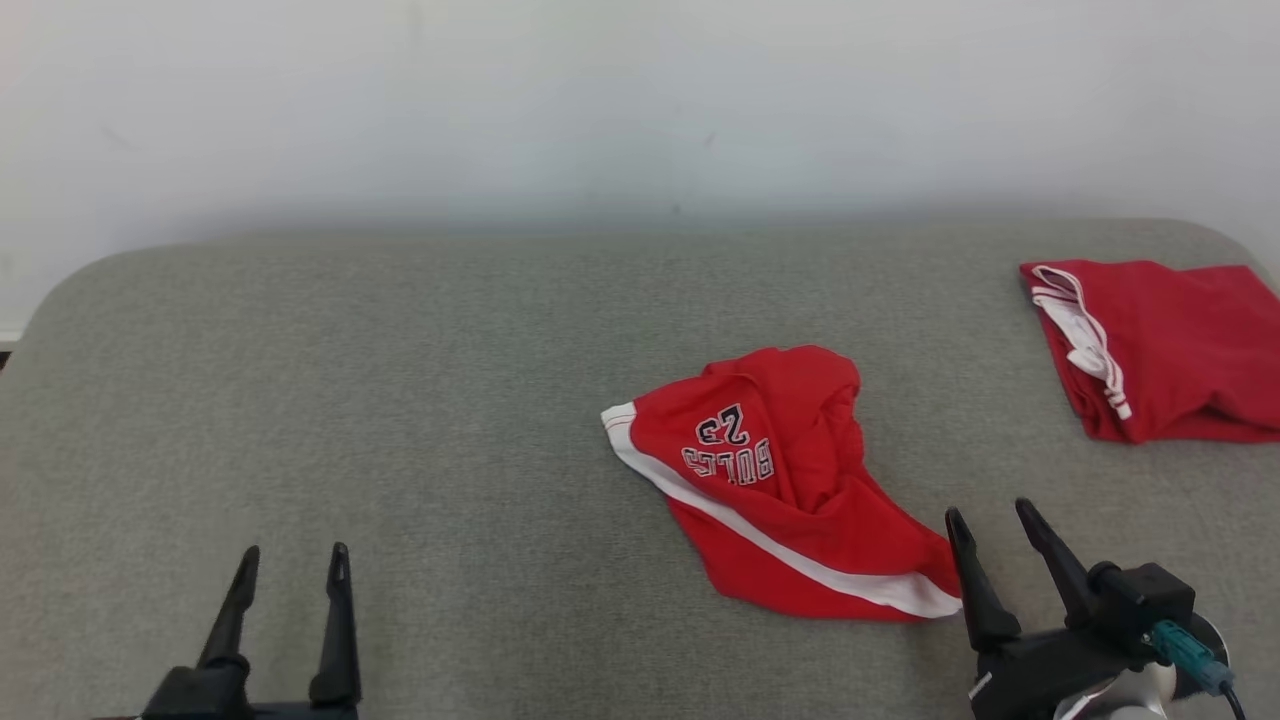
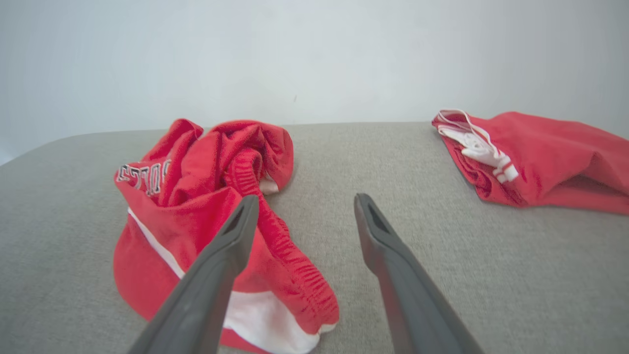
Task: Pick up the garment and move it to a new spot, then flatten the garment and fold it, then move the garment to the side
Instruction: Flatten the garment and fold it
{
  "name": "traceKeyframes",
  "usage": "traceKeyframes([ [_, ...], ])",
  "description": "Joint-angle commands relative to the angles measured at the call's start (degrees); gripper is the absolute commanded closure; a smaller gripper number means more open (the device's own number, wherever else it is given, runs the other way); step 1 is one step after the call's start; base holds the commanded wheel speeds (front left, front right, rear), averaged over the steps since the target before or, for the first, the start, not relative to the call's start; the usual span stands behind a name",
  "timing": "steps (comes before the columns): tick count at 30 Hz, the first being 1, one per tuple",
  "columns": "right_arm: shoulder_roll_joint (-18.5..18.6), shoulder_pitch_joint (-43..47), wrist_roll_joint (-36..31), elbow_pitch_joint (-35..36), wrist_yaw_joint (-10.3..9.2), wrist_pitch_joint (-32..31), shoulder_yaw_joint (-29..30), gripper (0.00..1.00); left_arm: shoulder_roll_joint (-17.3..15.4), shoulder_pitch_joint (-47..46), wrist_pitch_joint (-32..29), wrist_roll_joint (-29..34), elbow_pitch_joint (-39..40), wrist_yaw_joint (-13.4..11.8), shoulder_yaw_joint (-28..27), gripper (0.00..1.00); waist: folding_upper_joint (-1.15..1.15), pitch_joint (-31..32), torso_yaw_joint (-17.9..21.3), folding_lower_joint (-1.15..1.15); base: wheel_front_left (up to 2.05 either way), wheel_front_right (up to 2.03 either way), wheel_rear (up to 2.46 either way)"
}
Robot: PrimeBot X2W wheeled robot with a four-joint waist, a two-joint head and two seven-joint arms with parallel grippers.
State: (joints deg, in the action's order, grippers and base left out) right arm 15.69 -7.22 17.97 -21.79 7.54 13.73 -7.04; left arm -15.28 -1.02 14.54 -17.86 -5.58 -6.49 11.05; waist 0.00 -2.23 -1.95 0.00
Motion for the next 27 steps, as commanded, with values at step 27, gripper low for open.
traceKeyframes([
  [27, -11.79, -4.01, -1.77, 9.38, -0.13, 1.39, -0.01, 0.0, -14.16, -23.72, -23.08, -6.16, -4.08, 11.9, 1.21, 0.0, 0.0, -11.55, 23.57, 0.0, 0.0, 0.0, 0.0],
])
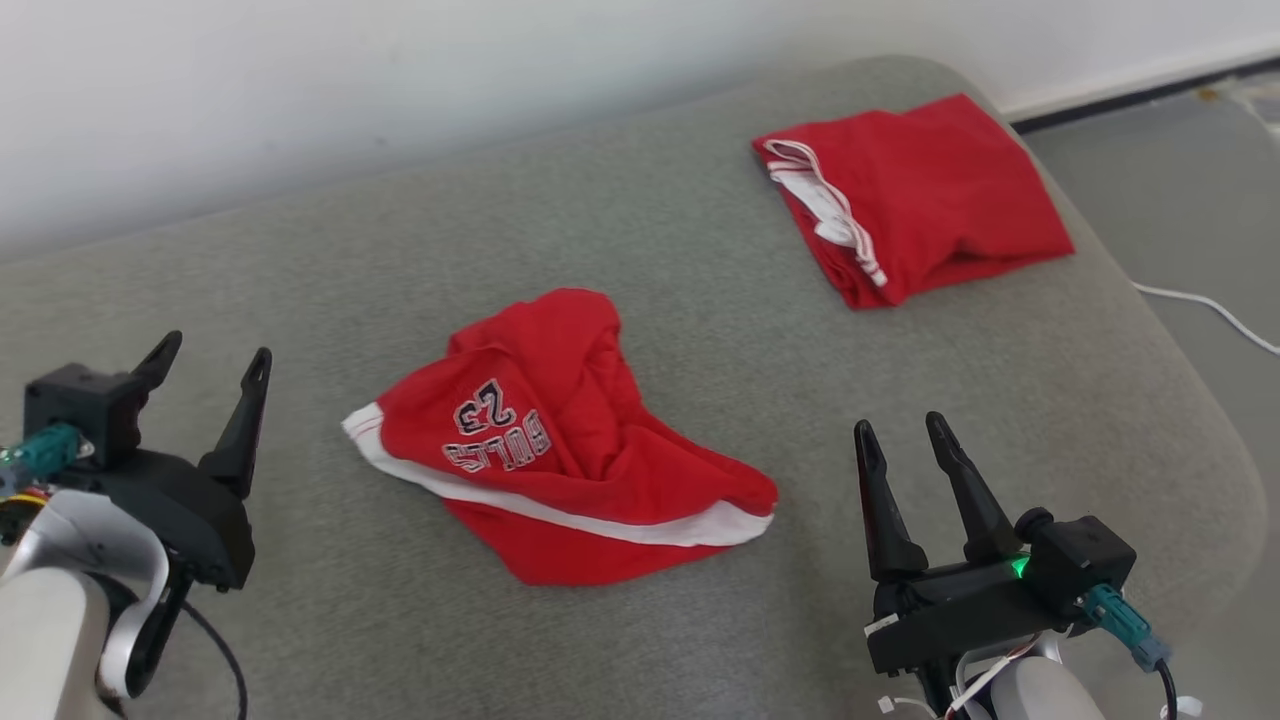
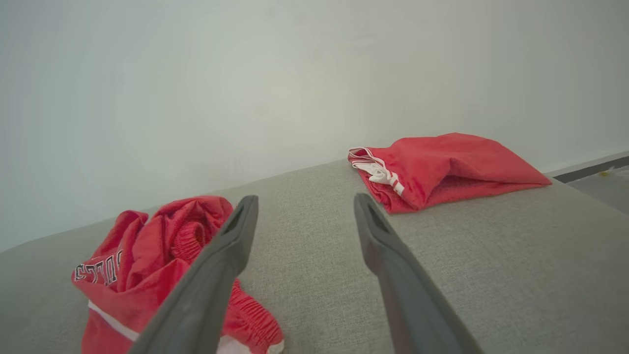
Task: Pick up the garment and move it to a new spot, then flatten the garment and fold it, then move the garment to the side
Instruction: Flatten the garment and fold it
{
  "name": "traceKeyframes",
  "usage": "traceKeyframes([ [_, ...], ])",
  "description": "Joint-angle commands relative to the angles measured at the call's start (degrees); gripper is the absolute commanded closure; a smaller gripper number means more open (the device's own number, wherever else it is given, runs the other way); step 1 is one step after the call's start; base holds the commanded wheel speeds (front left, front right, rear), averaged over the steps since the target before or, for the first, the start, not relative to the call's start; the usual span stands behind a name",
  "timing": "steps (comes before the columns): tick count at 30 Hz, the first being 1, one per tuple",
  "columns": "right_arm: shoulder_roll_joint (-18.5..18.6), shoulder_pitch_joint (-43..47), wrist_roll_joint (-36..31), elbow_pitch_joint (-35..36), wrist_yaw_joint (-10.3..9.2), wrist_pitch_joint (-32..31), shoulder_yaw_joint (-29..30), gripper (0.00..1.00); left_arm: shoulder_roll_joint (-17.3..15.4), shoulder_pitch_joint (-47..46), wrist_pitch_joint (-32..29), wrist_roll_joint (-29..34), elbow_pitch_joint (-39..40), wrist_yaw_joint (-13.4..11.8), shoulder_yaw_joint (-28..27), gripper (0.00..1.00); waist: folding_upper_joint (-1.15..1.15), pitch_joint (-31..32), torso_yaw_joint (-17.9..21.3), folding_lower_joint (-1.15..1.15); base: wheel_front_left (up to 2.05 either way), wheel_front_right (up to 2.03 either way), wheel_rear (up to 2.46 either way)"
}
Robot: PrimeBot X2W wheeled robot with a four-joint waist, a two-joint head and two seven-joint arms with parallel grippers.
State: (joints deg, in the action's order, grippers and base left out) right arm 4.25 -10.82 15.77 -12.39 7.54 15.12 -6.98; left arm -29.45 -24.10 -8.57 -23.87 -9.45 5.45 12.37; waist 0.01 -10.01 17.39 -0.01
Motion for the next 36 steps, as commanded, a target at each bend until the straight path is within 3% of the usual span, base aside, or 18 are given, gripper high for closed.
traceKeyframes([
  [1, -0.58, -0.67, 0.47, 0.01, -0.13, -0.01, -0.02, 0.0, -0.01, -1.2, -0.48, -0.7, -0.98, 0.19, 0.07, 0.0, -0.01, -4.19, 4.89, 0.01, 0.0, 0.0, 0.0],
  [10, -1.43, -1.23, 1.19, 0.03, -0.13, 0.0, -0.19, 0.0, -1.24, -3.39, -6.03, -3.23, -8.41, 1.33, 2.84, 0.0, -0.01, -6.8, 8.76, 0.01, 0.0, 0.0, 0.0],
  [22, -1.47, -1.29, 1.58, -0.16, -0.13, 0.0, 0.78, 0.0, 0.19, -1.38, -11.36, -7.79, -11.52, 0.69, 3.06, 0.0, -0.01, -6.04, 8.68, 0.01, 0.0, 0.0, 0.0],
  [23, -1.46, -1.39, 1.41, -0.12, -0.13, 0.0, 0.78, 0.0, 0.34, -1.2, -11.83, -8.05, -11.58, 0.65, 3.14, 0.13, -0.01, -5.91, 8.56, 0.01, 0.0, 0.0, 0.0],
  [24, -1.47, -1.51, 1.32, -0.07, -0.13, 0.0, 0.8, 0.0, 0.19, -1.07, -12.03, -7.83, -11.44, 0.63, 3.41, 0.62, -0.01, -5.81, 8.46, 0.01, 0.0, 0.0, 0.0],
  [25, -1.47, -1.56, 1.25, 0.02, -0.13, 0.0, 0.97, 0.0, 0.22, -1.05, -11.86, -7.71, -11.32, 0.59, 3.51, 1.0, -0.01, -5.68, 8.26, 0.01, 0.0, 0.0, 0.0],
  [36, -1.23, 0.4, -1.0, 0.42, -0.13, 0.0, 2.76, 0.0, 3.8, 1.22, 1.23, -7.87, -8.12, -2.32, 0.64, 1.0, -0.01, -2.1, 2.63, 0.01, 0.0, 0.0, 0.0],
])
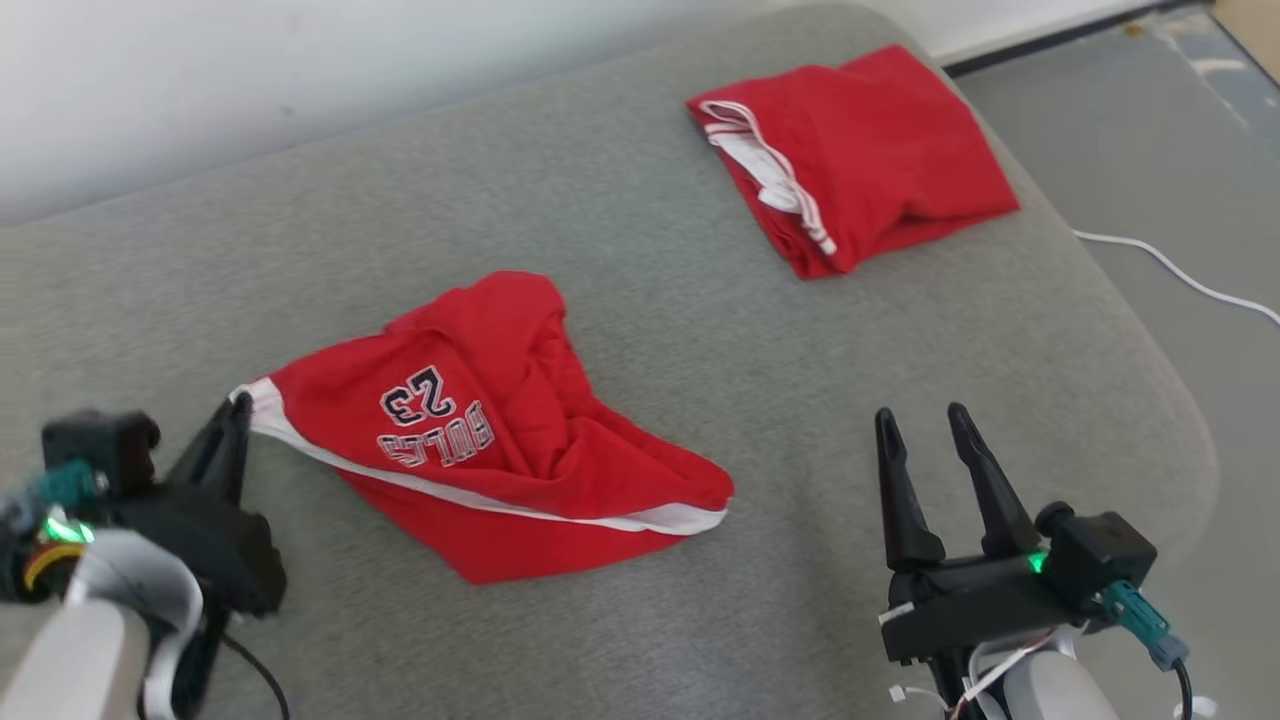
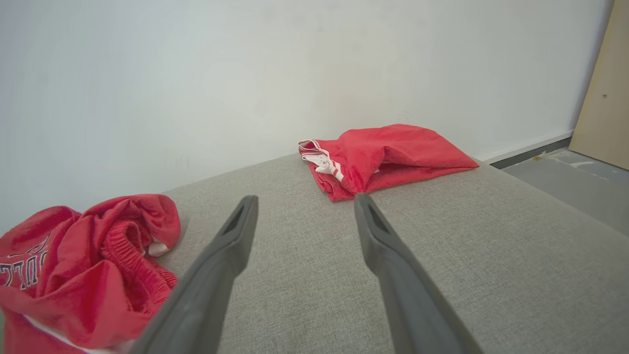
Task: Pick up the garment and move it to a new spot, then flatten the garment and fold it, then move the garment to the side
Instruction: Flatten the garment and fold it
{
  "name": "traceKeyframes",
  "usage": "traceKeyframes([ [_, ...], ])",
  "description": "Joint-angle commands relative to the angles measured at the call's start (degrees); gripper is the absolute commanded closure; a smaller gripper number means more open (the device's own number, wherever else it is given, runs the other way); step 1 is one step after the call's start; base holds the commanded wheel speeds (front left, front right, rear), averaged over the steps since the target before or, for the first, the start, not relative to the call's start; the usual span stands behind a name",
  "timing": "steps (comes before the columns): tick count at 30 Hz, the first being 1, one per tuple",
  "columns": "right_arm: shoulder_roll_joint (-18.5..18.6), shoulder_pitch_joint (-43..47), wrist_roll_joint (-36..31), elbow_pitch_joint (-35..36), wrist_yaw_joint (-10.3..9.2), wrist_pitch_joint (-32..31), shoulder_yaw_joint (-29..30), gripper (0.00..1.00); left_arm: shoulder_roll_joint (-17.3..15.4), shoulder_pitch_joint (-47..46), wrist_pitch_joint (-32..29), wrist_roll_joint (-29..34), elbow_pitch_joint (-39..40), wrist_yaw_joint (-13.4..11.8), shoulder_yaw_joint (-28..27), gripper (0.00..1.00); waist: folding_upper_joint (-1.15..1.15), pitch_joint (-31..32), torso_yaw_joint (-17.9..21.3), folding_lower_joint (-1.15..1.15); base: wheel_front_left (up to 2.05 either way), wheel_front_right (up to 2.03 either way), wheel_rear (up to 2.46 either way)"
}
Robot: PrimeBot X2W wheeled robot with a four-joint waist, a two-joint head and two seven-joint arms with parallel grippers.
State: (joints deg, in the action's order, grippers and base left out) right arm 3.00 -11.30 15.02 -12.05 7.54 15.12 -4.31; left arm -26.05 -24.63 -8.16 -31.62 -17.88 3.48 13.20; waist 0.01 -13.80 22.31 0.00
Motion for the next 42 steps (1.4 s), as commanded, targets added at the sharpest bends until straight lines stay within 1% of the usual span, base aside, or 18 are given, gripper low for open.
traceKeyframes([
  [1, 0.26, 1.28, -0.47, 0.13, -0.13, 0.0, 0.49, 0.0, 0.9, 2.76, 2.31, 0.08, 1.19, -0.85, -0.33, 1.0, -0.01, 2.2, -3.38, 0.0, 0.0, 0.0, 0.0],
  [5, 1.09, 2.29, -0.93, 0.17, -0.13, 0.0, 1.19, 0.0, 2.53, 8.73, 7.58, 1.4, 5.7, -4.26, -1.08, 1.0, -0.01, 3.7, -7.19, 0.0, 0.0, 0.0, 0.0],
  [8, 1.72, 3.39, -1.07, 0.18, -0.13, 0.01, 1.91, 0.0, 4.51, 14.14, 10.86, 2.0, 9.39, -7.17, -1.33, 1.0, -0.01, 4.63, -10.39, 0.0, 0.0, 0.0, 0.0],
  [12, 2.67, 4.92, -1.28, -0.08, -0.13, 0.01, 2.71, 0.0, 7.62, 20.27, 13.74, 2.42, 12.96, -10.06, -0.48, 1.0, -0.01, 6.18, -14.82, 0.0, 0.0, 0.0, 0.0],
  [13, 2.92, 5.25, -1.33, -0.04, -0.13, 0.01, 2.92, 0.0, 8.75, 21.7, 14.01, 1.77, 13.62, -10.48, 0.03, 1.0, -0.01, 6.59, -15.87, 0.0, 0.0, 0.0, 0.0],
  [16, 3.23, 6.1, -1.49, -0.05, -0.13, 0.0, 2.93, 0.0, 10.68, 25.3, 14.88, 0.87, 14.86, -11.48, 0.69, 1.0, -0.01, 7.65, -18.34, 0.0, 0.0, 0.0, 0.0],
  [18, 3.59, 6.69, -1.41, -0.13, -0.13, 0.01, 3.1, 0.0, 12.23, 27.53, 15.39, 0.06, 14.86, -11.69, 1.31, 1.0, -0.01, 8.34, -19.74, 0.0, 0.0, 0.0, 0.0],
  [22, 4.02, 7.46, -1.22, -0.46, -0.13, 0.01, 2.66, 0.0, 13.63, 30.78, 16.46, -1.15, 12.75, -12.41, 1.34, 1.0, -0.01, 9.55, -21.67, 0.0, 0.0, 0.0, 0.0],
  [26, 4.36, 8.22, -1.1, -0.87, -0.13, 0.01, 2.63, 0.0, 14.24, 31.99, 17.52, -2.1, 9.93, -11.57, 1.58, 1.0, -0.01, 10.44, -22.75, 0.0, 0.0, 0.0, 0.0],
  [27, 4.32, 8.33, -1.14, -0.89, -0.13, 0.01, 2.64, 0.0, 13.62, 31.87, 18.11, -1.82, 8.55, -11.06, 1.35, 0.89, -0.01, 10.65, -22.93, 0.0, 0.0, 0.0, 0.0],
  [28, 4.29, 8.42, -1.24, -0.92, -0.13, 0.01, 2.53, 0.0, 13.28, 31.54, 18.84, -1.36, 7.51, -10.73, 1.21, 0.02, -0.01, 10.82, -23.02, 0.0, 0.0, 0.0, 0.0],
  [30, 4.37, 8.52, -1.25, -1.03, -0.13, 0.0, 2.33, 0.0, 14.03, 30.91, 19.95, -1.96, 5.92, -10.4, 0.84, 0.0, -0.01, 11.28, -23.07, 0.0, 0.0, 0.0, 0.0],
  [33, 4.69, 8.87, -0.91, -1.17, -0.13, 0.01, 2.17, 0.0, 13.51, 30.26, 21.38, -1.19, 4.92, -9.99, 0.19, 0.0, -0.01, 12.08, -22.93, 0.0, 0.0, 0.0, 0.0],
  [35, 4.75, 9.24, -0.76, -1.25, -0.13, 0.0, 2.0, 0.0, 13.53, 30.44, 21.86, -0.39, 5.69, -10.62, 0.21, 0.0, -0.01, 12.79, -22.74, 0.0, 0.0, 0.0, 0.0],
  [39, 5.47, 10.42, -1.23, -1.46, -0.13, 0.01, 1.44, 0.0, 12.18, 31.39, 21.17, 0.58, 6.57, -11.23, 0.39, 0.0, -0.01, 14.0, -22.42, 0.0, 0.0, 0.0, 0.0],
  [42, 6.82, 11.16, -1.6, -1.57, -0.13, -0.42, -0.27, 0.0, 10.81, 31.46, 20.0, 1.23, 6.57, -10.64, 1.02, 0.0, -0.01, 14.38, -22.15, 0.0, 0.0, 0.0, 0.0],
])
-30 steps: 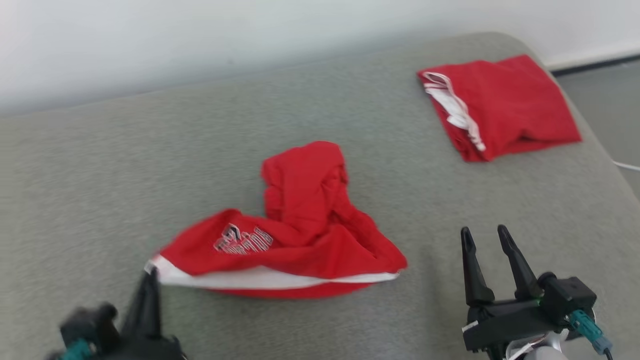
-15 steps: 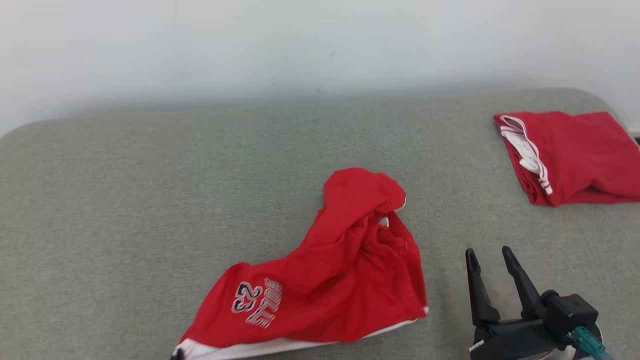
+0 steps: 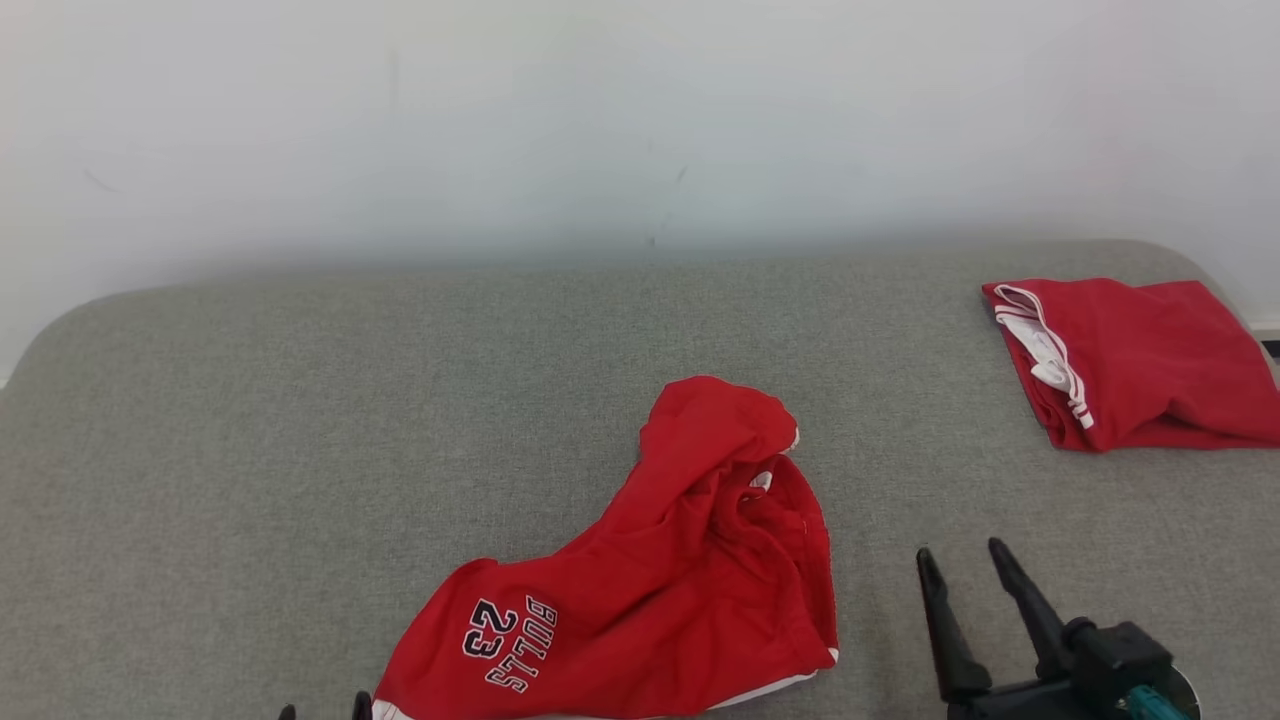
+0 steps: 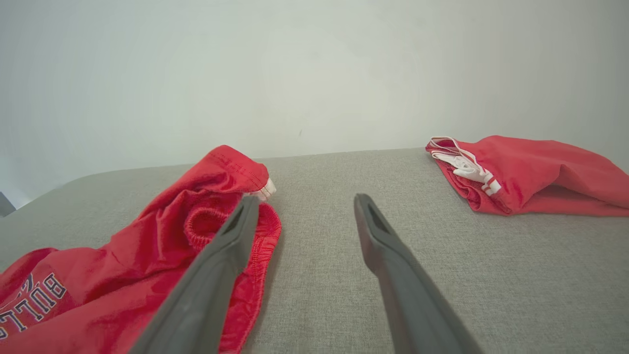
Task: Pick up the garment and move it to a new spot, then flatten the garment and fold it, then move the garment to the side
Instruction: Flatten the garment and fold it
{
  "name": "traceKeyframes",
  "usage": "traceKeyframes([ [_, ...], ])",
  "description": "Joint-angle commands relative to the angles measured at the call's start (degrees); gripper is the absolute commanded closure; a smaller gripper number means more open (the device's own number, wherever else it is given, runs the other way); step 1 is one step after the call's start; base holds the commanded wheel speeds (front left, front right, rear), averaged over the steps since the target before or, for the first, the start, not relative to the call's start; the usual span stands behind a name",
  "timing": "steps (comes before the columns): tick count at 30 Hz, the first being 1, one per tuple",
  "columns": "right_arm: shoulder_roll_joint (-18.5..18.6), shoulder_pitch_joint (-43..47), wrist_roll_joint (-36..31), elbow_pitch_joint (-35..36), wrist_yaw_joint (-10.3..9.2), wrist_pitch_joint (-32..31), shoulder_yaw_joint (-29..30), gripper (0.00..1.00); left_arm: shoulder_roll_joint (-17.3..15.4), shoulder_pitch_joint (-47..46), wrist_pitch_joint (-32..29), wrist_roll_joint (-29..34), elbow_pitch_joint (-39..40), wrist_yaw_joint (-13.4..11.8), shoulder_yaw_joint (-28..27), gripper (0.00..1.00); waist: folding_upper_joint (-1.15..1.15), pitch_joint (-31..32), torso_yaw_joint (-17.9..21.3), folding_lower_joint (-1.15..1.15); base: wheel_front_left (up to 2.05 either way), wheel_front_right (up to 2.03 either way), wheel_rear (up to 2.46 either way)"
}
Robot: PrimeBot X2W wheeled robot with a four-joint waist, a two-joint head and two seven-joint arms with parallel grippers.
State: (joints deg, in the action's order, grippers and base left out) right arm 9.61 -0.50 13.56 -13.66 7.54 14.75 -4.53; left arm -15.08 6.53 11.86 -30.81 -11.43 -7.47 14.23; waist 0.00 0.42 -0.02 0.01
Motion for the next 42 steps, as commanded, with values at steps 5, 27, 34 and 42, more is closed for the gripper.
traceKeyframes([
  [5, 4.06, 1.55, 0.04, 0.54, -0.13, -2.2, -6.31, 0.0, -2.35, 0.39, -3.5, 0.62, -0.2, 1.44, 1.36, 0.0, 0.0, 0.1, 0.48, -0.01, 0.0, 0.0, 0.0],
  [27, 18.32, -8.65, 4.28, -3.99, -0.13, -9.87, -31.39, 0.0, -4.12, -7.59, -8.59, -1.71, -10.57, 8.24, 4.54, 0.0, 0.0, -3.43, -0.51, -0.01, 0.0, 0.0, 0.0],
  [34, 18.72, -12.33, 7.24, -8.23, -0.13, -8.95, -36.46, 1.0, -1.64, -10.22, -8.45, -3.85, -15.06, 10.65, 5.2, 0.64, 0.0, -3.62, -1.42, -0.01, 0.0, 0.0, 0.0],
  [42, 17.79, -14.14, 10.03, -11.48, -0.13, -6.19, -38.87, 1.0, -0.16, -12.12, -4.8, -5.54, -21.88, 12.7, 5.2, 1.0, 0.0, -2.92, -1.46, -0.01, 0.0, 0.0, 0.0],
])
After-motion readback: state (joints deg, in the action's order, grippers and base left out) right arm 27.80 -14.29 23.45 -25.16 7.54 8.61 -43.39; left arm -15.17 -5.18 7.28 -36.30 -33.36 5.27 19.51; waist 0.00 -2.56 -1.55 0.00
